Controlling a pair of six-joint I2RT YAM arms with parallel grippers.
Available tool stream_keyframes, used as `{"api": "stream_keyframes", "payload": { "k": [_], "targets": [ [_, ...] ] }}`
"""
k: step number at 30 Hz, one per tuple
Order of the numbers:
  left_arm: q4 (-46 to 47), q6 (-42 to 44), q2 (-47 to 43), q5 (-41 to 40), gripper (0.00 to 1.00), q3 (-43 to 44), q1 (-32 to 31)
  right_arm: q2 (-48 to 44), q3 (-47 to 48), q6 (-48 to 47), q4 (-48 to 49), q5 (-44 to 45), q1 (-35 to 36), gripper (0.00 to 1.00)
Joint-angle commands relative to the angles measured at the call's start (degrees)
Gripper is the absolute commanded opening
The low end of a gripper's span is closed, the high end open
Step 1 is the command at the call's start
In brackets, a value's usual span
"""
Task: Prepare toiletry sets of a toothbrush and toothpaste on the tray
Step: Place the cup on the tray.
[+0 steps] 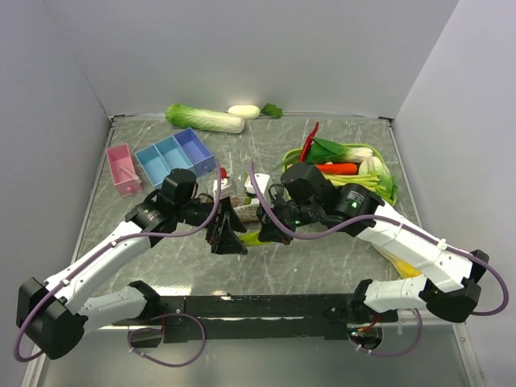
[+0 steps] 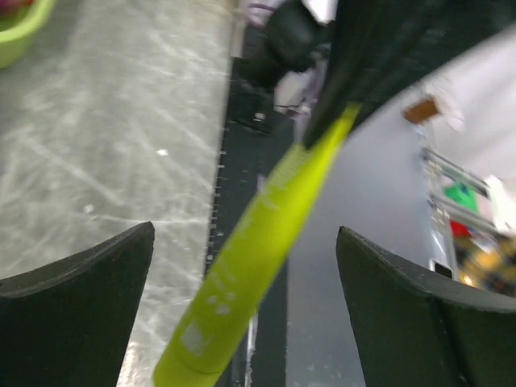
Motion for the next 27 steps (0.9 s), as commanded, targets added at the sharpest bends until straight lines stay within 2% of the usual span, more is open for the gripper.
{"api": "stream_keyframes", "payload": {
  "k": [1,4,7,10,15,18,19,20,23,26,27],
  "targets": [
    [2.7,2.4,-0.6,8.4,0.88,-0.3,-0.9,1.9,3.6,0.4,-1.1,-3.5,-0.8,0.0],
    [2.9,2.4,0.1,10.3,0.73,-0.3,-1.3,2.9,4.5,0.4,-1.2,-4.1,-0.9,0.0],
    [2.6,2.2,0.7,11.0,0.62,0.0,-1.7,3.7,5.1,0.4,-0.9,-5.3,-1.3,0.0],
    [1.8,3.1,1.2,10.6,0.54,0.3,-2.1,4.0,5.4,0.4,-0.8,-6.7,-1.8,0.0],
    [2.0,2.8,1.7,10.9,0.48,-0.7,-2.9,4.4,6.1,0.4,-0.7,-8.6,-2.4,0.0],
    [3.2,2.1,1.5,11.5,0.36,-1.7,-3.3,4.2,5.7,0.8,0.0,-9.5,-3.1,0.0],
    [3.7,1.7,1.3,11.6,0.27,-1.9,-3.3,4.0,5.4,0.9,0.4,-10.0,-3.5,0.0],
    [4.7,1.0,1.1,11.8,0.22,-2.1,-3.3,3.7,4.8,1.2,0.7,-10.4,-3.9,0.0],
    [6.1,-0.6,0.2,12.0,0.13,-2.8,-3.3,2.8,3.2,2.5,3.2,-11.6,-4.7,0.0],
    [10.4,-4.5,-1.8,10.4,0.08,-3.9,-3.3,1.5,1.2,3.9,6.3,-12.1,-6.2,0.11],
    [13.7,-5.7,-2.6,8.2,0.07,-4.9,-3.3,0.9,0.7,5.6,8.5,-12.3,-6.9,0.23]
  ]
}}
